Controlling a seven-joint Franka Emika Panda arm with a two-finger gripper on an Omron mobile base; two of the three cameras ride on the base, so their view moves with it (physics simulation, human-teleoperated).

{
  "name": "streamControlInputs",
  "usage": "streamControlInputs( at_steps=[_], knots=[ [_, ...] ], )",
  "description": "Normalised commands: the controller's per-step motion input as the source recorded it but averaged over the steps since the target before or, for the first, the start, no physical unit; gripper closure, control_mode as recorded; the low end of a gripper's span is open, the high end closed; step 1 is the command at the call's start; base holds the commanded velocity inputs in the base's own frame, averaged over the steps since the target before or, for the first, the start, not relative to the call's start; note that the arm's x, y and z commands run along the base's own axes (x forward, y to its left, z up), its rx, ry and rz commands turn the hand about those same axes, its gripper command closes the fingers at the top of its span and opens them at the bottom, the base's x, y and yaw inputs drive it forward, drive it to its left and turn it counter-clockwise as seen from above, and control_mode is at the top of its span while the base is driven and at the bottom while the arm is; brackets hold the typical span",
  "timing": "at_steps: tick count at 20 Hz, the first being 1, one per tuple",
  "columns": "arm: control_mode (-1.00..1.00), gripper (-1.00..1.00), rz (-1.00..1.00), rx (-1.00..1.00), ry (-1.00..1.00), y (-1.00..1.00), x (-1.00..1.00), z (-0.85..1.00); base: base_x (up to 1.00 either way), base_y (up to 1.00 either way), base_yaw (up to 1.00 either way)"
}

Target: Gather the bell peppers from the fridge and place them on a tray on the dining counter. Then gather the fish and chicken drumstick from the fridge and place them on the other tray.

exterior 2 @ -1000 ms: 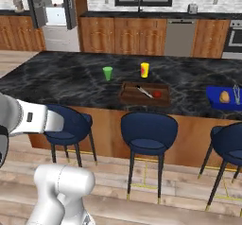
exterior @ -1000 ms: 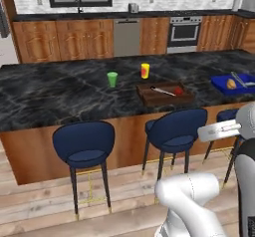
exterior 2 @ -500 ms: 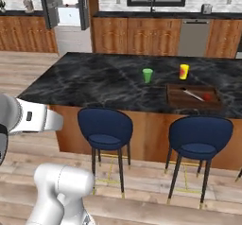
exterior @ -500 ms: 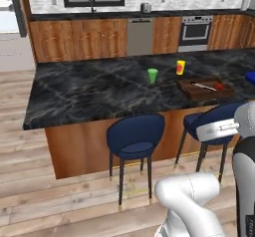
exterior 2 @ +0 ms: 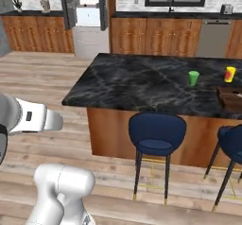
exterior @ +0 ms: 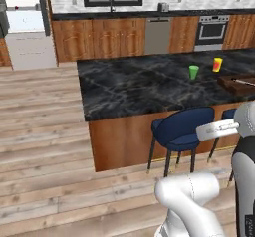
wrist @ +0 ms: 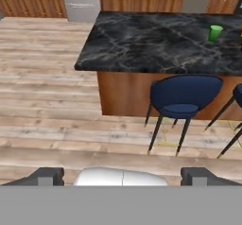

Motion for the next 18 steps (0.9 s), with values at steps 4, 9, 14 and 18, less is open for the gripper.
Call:
streamControlInputs(
  at_steps=[4, 9, 14, 18],
  knots=[
    [1.0, -1.0, 0.0, 0.0, 0.0, 0.0, 0.0, 0.0, 0.18, 1.0, 0.0],
    [1.0, -1.0, 0.0, 0.0, 0.0, 0.0, 0.0, 0.0, 0.31, 1.0, -0.07],
    [1.0, -1.0, 0.0, 0.0, 0.0, 0.0, 0.0, 0.0, 0.52, 1.0, -0.09],
    [1.0, -1.0, 0.0, 0.0, 0.0, 0.0, 0.0, 0.0, 0.94, 1.0, -0.03]
  ],
)
